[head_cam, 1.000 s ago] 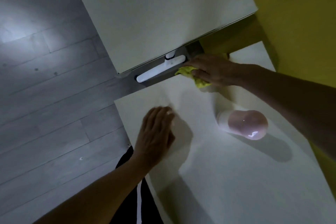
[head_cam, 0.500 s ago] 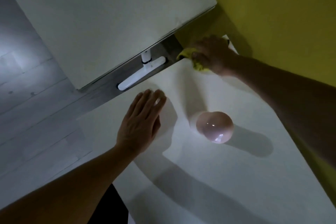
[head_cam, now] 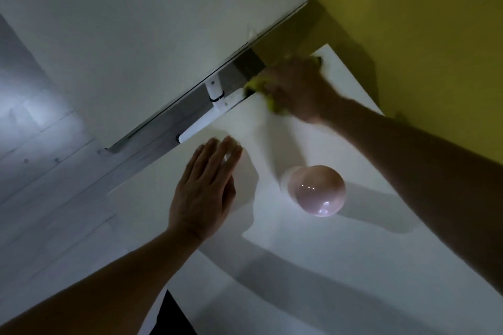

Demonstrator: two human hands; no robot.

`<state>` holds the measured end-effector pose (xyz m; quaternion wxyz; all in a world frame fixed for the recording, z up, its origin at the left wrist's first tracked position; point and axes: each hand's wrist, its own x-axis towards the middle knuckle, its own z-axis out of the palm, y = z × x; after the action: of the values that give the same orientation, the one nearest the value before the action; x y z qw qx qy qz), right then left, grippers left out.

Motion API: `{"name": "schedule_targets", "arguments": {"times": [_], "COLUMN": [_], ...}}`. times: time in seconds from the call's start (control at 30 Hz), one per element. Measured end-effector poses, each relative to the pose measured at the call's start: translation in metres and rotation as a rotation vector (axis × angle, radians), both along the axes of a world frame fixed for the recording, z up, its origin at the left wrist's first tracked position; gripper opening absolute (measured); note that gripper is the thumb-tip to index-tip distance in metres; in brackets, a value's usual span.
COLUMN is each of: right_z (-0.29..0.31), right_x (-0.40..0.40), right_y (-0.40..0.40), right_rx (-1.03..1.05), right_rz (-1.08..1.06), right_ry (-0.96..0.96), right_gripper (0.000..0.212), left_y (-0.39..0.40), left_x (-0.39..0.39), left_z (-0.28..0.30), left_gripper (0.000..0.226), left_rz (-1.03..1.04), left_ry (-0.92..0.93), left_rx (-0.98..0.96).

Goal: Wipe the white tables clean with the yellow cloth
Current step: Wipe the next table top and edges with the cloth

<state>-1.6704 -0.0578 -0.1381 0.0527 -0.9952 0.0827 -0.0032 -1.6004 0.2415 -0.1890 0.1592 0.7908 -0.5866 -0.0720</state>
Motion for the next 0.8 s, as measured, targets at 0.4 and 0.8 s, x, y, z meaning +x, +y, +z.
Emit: {"name": "schedule_targets", "arguments": {"times": [0.4, 0.8], "right_z": [-0.017, -0.025], "right_x": [-0.001, -0.012], "right_y": [0.035, -0.045], "right_rx": [0.109, 0.102], "right_rz": [-0.191, -0.895], "right_ry": [-0.066, -0.164], "right_gripper": [0.041, 0.044], "left_y": [0.000, -0.003], "left_x": [-0.003, -0.002], "left_z": [0.003, 0.003], "left_gripper": [0.056, 0.054], "left_rz": [0.025, 0.020], "left_ry": [-0.020, -0.011], "left_rx": [0.034, 0.026]}}
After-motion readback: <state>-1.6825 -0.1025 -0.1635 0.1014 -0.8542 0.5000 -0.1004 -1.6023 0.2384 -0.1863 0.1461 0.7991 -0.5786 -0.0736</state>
